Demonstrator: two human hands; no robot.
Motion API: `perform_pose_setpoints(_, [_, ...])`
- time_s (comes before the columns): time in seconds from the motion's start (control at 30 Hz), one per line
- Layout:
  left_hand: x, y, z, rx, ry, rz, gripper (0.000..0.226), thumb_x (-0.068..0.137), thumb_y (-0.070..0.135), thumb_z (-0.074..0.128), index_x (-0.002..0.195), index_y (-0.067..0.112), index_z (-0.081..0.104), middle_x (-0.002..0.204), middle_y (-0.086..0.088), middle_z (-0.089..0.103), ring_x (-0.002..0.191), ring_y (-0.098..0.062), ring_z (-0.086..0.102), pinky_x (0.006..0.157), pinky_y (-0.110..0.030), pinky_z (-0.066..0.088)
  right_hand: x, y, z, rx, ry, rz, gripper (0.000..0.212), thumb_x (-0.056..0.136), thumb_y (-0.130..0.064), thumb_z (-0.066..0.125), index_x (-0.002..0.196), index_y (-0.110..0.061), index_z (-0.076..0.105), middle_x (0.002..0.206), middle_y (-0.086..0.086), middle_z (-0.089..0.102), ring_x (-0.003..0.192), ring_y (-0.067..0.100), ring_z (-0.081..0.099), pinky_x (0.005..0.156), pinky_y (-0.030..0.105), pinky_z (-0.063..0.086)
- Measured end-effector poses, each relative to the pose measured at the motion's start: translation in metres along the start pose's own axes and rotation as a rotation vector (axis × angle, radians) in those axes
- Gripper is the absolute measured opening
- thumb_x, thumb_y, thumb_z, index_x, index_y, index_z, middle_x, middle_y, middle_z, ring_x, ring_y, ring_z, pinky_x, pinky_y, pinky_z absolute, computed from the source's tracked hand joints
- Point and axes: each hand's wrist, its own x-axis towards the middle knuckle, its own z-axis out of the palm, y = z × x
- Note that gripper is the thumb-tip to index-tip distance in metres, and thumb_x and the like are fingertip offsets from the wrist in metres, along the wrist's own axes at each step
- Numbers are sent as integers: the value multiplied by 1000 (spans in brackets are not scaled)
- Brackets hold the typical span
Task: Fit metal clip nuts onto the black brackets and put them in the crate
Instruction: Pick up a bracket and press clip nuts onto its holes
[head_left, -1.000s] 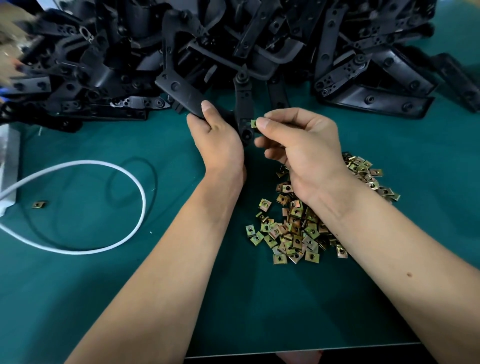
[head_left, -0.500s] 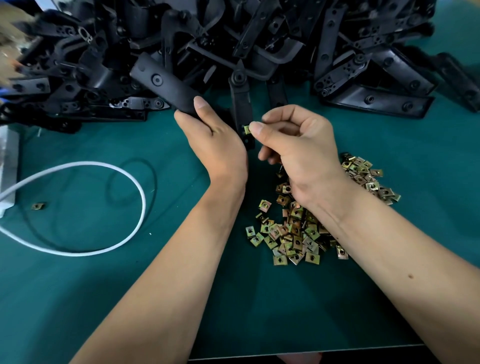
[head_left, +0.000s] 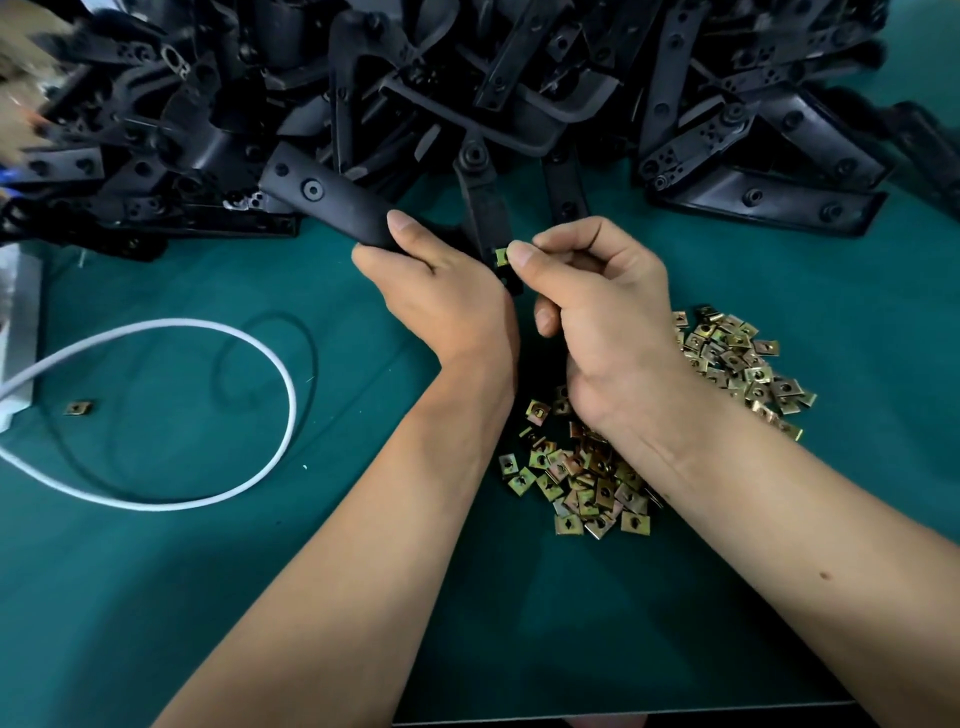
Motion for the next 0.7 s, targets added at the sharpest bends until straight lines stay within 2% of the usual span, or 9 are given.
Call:
perform_pose_setpoints(0.07, [-1, -1, 0, 5, 6, 2, 27, 111, 28, 37, 95, 6, 38, 77, 5, 45, 62, 11, 47, 62, -11, 38, -1, 1, 2, 32, 8, 9, 21, 87, 9, 73, 80, -6, 60, 58, -4, 59, 38, 9, 42, 41, 20, 37])
perform_pose_setpoints(0.2, [-4, -1, 1, 1, 26, 7, 26, 111, 28, 36, 98, 5, 39, 79, 6, 44, 65, 5, 48, 63, -12, 37, -2, 5, 3, 43, 22, 8, 23, 86, 9, 74, 77, -7, 60, 63, 2, 61, 36, 10, 42, 40, 19, 36])
perform_pose_setpoints(0.3, [-3, -1, 0, -8, 43, 27, 24, 111, 25, 37, 98, 5, 39, 79, 7, 45, 67, 12, 50, 65, -9, 38, 0, 7, 1, -59, 7, -35, 20, 87, 4, 77, 79, -8, 62, 62, 1, 62, 36, 11, 43, 39, 20, 37])
perform_pose_setpoints(0.4, [-1, 4, 1, -3, 20, 107, 19, 111, 17, 39, 98, 3, 40, 76, 11, 42, 64, 22, 47, 65, -4, 36, 10, -1, -8, -267, -63, -103, 16, 85, -3, 81, 82, -7, 66, 66, 0, 68, 38, 13, 47, 39, 23, 40])
perform_pose_setpoints(0.5, [1, 6, 2, -13, -89, 213, 21, 110, 11, 40, 118, -6, 49, 94, 23, 40, 77, 36, 41, 73, 7, 28, 24, -18, -23, -453, -159, -186, 15, 89, -21, 81, 87, -10, 70, 73, 3, 72, 42, 17, 57, 41, 25, 43])
perform_pose_setpoints(0.53, [1, 7, 1, -11, -123, 220, 18, 110, 11, 40, 120, -1, 49, 98, 24, 39, 79, 37, 40, 75, 7, 28, 28, -24, -30, -550, -171, -238, 18, 92, -30, 77, 90, -13, 71, 79, 7, 74, 44, 18, 61, 42, 25, 44])
perform_pose_setpoints(0.6, [5, 6, -2, 12, -152, 191, 6, 111, 13, 39, 107, 10, 43, 93, 21, 43, 78, 30, 46, 74, 3, 31, 37, -31, -45, -874, -212, -370, 27, 97, -44, 67, 92, -19, 73, 83, 6, 74, 56, 17, 67, 51, 27, 49])
perform_pose_setpoints(0.67, [14, 4, -4, 46, -152, 119, 15, 111, 17, 39, 98, 9, 40, 86, 13, 45, 75, 15, 49, 73, -5, 35, 45, -38, -57, -1206, -312, -433, 32, 96, -52, 65, 91, -23, 76, 84, -6, 74, 74, 11, 68, 70, 32, 53])
perform_pose_setpoints(0.7, [19, 2, -5, 50, -151, 77, 18, 111, 20, 38, 96, 9, 39, 84, 10, 44, 72, 5, 48, 72, -11, 36, 47, -42, -61, -1297, -377, -419, 30, 93, -53, 69, 90, -25, 78, 86, -11, 73, 80, 7, 67, 77, 32, 52])
